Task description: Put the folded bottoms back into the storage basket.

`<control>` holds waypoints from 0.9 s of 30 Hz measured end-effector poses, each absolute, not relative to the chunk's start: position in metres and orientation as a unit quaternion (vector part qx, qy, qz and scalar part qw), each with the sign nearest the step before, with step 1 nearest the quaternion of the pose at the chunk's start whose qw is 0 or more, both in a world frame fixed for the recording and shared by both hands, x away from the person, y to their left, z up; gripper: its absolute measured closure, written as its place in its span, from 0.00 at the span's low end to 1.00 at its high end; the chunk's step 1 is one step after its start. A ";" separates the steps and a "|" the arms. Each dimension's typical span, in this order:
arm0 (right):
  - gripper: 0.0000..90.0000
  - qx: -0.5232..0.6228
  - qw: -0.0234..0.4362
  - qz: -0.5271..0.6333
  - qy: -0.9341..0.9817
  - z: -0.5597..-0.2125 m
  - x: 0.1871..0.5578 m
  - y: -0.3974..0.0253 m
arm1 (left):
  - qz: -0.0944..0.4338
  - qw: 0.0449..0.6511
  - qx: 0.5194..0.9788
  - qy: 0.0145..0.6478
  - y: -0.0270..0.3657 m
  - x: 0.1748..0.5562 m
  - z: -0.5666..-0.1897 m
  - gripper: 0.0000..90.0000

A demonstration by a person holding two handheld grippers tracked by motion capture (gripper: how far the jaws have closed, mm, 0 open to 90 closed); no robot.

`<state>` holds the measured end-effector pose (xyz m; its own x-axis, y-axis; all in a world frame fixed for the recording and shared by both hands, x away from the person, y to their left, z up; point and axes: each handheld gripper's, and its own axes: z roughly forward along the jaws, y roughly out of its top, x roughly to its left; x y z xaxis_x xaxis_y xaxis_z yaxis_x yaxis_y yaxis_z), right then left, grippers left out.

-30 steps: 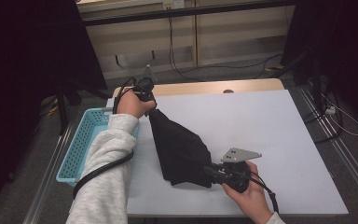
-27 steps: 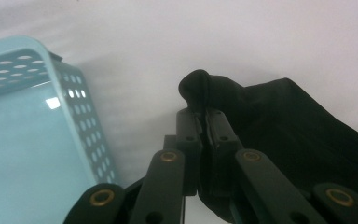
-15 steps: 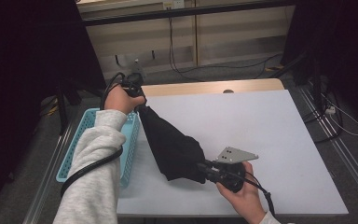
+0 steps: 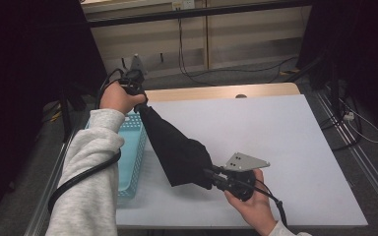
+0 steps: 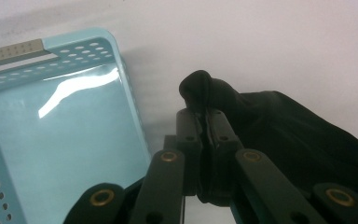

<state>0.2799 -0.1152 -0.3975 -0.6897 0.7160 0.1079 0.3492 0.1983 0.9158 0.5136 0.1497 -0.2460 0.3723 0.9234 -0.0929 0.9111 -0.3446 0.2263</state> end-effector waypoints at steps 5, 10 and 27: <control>0.90 0.347 0.173 0.531 0.753 -0.393 0.281 -0.111 | 0.030 0.124 0.819 0.560 0.154 0.513 -0.237 0.96; 0.90 0.341 0.174 0.533 0.754 -0.389 0.283 -0.104 | 0.035 0.127 0.816 0.562 0.159 0.513 -0.229 0.96; 0.90 0.322 0.182 0.548 0.750 -0.373 0.290 -0.083 | 0.053 0.116 0.806 0.578 0.175 0.516 -0.201 0.96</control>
